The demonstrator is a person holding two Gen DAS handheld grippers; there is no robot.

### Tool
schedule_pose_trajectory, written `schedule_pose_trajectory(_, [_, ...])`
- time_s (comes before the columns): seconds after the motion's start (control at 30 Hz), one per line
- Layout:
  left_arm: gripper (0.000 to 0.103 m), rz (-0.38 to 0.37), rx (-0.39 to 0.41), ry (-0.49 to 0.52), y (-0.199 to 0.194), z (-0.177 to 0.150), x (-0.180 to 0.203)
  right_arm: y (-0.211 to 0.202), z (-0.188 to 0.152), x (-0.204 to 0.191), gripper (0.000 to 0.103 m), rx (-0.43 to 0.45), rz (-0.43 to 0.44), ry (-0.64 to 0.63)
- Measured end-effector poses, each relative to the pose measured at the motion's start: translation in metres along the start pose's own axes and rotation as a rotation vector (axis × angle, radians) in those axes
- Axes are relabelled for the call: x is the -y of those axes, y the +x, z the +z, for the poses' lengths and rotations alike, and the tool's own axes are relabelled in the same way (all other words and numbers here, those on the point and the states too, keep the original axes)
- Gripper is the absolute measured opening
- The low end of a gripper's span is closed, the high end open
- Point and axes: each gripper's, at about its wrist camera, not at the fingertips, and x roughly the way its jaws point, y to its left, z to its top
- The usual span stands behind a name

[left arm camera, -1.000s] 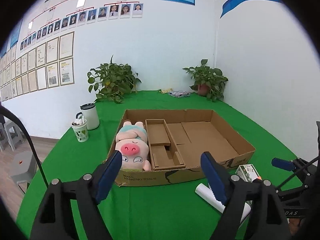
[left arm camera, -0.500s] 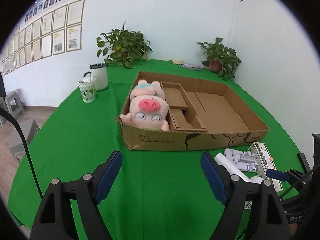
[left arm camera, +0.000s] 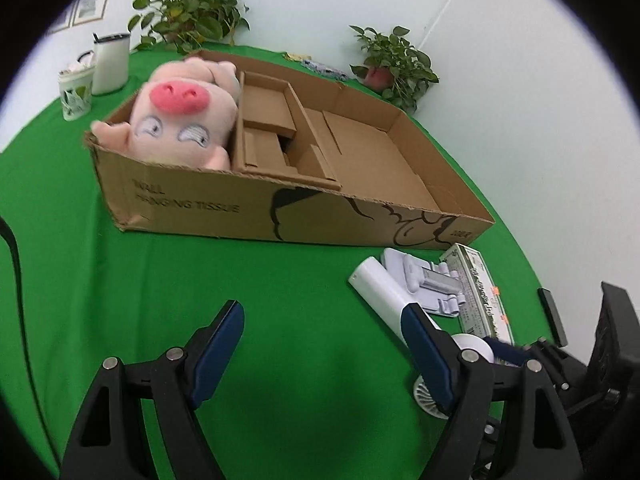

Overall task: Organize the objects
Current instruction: 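Reach the right gripper to the white hair dryer and close on its head, then lift the white hair dryer with the right gripper and carry it over the box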

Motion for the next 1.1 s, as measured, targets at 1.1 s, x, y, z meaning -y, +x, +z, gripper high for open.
schedule_pose_trajectory(1.1, [0.055,-0.244,-0.265,-0.125,0.043,-0.036,0.028,-0.003,-0.035,-0.045,0.058,-0.063,0.152,0.089])
